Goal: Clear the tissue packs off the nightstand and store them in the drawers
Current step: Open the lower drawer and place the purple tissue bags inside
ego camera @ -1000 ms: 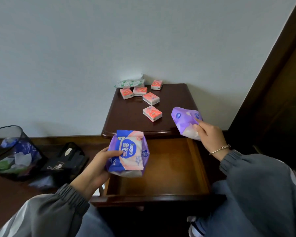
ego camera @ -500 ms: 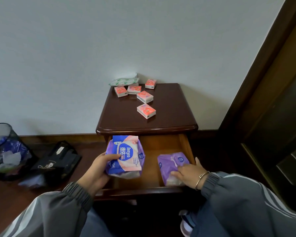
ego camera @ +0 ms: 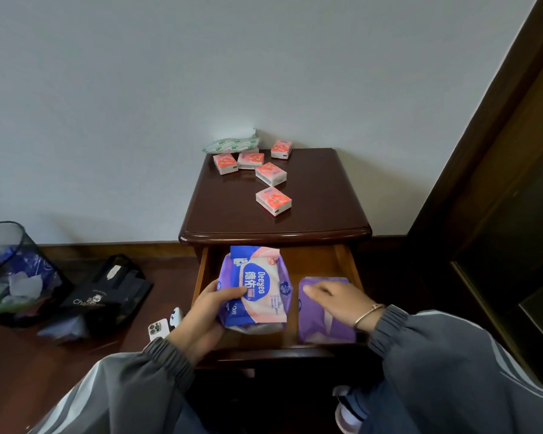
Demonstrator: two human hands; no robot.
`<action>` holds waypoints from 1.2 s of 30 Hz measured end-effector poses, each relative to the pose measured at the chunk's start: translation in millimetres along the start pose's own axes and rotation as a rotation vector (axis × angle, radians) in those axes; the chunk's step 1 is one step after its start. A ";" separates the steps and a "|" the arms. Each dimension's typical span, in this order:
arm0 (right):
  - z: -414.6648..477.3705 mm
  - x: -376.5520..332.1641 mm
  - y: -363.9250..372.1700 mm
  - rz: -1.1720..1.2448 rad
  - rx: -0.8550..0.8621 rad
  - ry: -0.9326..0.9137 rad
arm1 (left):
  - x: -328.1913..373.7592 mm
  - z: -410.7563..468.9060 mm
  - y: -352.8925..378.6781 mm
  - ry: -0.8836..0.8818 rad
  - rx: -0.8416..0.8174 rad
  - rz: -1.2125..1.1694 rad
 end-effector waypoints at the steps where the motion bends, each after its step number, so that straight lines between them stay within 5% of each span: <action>1: -5.1 -7.6 3.3 0.264 -0.009 -0.008 | 0.2 1.3 7.5 0.009 -0.009 -0.007; 4: -10.6 -18.6 13.8 0.620 0.037 0.025 | -0.3 2.7 37.1 0.031 -0.020 -0.010; 10: -6.2 1.1 23.1 0.874 0.253 0.025 | -5.3 0.9 74.1 0.079 -0.085 -0.005; 17: -13.9 -1.3 11.5 0.431 0.482 -0.223 | -6.3 6.3 68.5 0.133 0.043 -0.088; 22: -1.5 -1.5 24.1 0.760 0.293 -0.044 | -3.4 4.5 71.7 0.209 0.005 -0.179; 27: -15.6 -14.7 12.6 0.350 0.739 -0.284 | -2.8 11.1 72.2 0.236 0.007 -0.139; 31: -12.5 -26.1 11.2 0.923 0.440 -0.296 | 3.1 13.8 59.5 0.271 0.035 -0.116; 36: -12.5 0.3 -27.1 1.461 0.318 0.006 | 1.7 16.2 10.1 0.084 0.227 -0.104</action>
Point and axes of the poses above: each hand's wrist, its own z-axis towards the middle knuckle, its own y-axis out of the palm, x = y × z, the point moved 4 cm from there along z, towards the middle knuckle, and after that the axes turned 12 degrees about z, right-handed, at the moved point
